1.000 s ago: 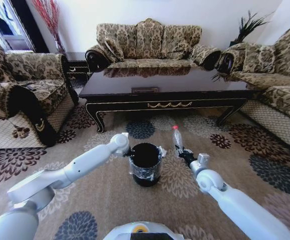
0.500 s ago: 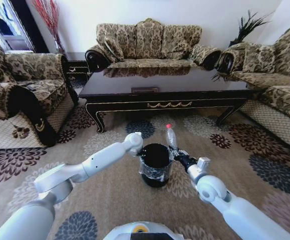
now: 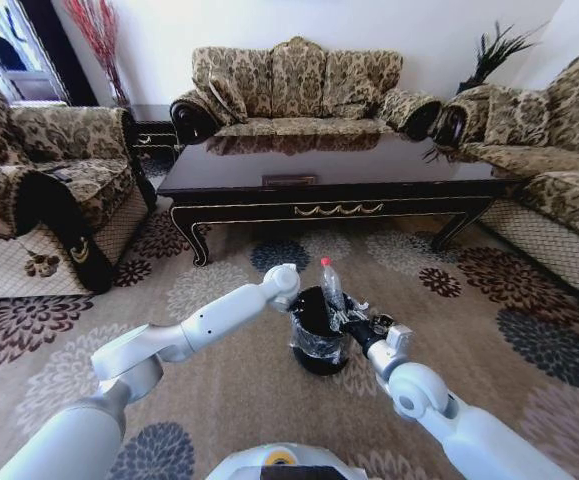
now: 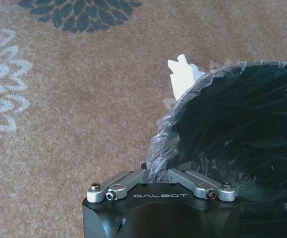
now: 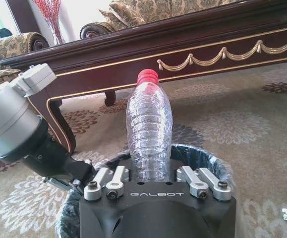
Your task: Move to the front of the table and pick up the trash from the floor, then place it into the trash bin.
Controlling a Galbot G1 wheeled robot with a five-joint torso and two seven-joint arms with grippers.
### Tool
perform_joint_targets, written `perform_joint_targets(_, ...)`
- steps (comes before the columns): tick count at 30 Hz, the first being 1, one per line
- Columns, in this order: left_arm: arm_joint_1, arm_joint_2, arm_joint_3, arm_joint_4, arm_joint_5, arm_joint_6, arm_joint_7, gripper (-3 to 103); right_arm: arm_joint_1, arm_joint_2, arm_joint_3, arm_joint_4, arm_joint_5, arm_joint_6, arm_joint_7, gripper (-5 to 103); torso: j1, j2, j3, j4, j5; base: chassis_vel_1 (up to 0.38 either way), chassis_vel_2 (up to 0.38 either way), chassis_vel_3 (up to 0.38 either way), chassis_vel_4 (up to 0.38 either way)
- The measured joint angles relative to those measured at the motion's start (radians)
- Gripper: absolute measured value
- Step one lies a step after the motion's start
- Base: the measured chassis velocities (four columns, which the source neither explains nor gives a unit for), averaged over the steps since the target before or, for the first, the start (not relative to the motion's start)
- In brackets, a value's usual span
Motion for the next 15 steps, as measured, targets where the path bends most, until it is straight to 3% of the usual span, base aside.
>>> perform_joint_targets(2,0.000,0.001,0.000,-0.001,-0.001,0.000,-0.001,0,0.001,0.000,0.000,-0.001,0.001,0.000,0.000,36,0.000,0.000,0.000,0.0000,0.0000,0.000,0.000,0.000,0.000)
perform_joint_targets(5,0.006,-0.002,-0.005,-0.007,-0.006,0.000,-0.009,0,-0.003,0.008,-0.003,-0.006,0.001,-0.001,0.001,52,0.000,0.000,0.000,0.0000,0.0000,0.000,0.000,0.000,0.000)
perform_joint_targets(8,0.008,-0.007,-0.006,-0.007,-0.006,0.000,-0.012,0,-0.006,0.011,-0.004,-0.006,0.001,-0.001,0.001,57,0.000,0.000,0.000,-0.0001,0.0000,0.000,0.000,0.000,0.000)
perform_joint_targets(10,0.009,-0.013,-0.009,-0.004,-0.007,0.000,-0.013,0,-0.007,0.013,-0.006,-0.005,0.001,-0.001,0.001,74,0.000,0.000,0.000,-0.0003,0.0000,0.000,0.000,0.000,0.000)
perform_joint_targets(12,0.010,-0.016,-0.013,-0.001,-0.007,0.000,-0.013,0,-0.007,0.013,-0.006,-0.004,0.001,-0.002,0.002,74,0.000,0.000,0.000,-0.0003,0.0000,0.000,0.000,0.000,0.000)
perform_joint_targets(14,0.011,-0.017,-0.017,0.003,-0.006,0.000,-0.013,0,-0.006,0.013,-0.005,0.000,0.001,-0.004,0.005,84,0.000,0.000,0.000,-0.0002,0.0000,0.000,0.000,0.000,0.000)
perform_joint_targets(15,0.011,-0.017,-0.017,0.003,-0.006,0.000,-0.013,0,-0.006,0.013,-0.005,0.000,0.001,-0.004,0.005,84,0.000,0.000,0.000,-0.0002,0.0000,0.000,0.000,0.000,0.000)
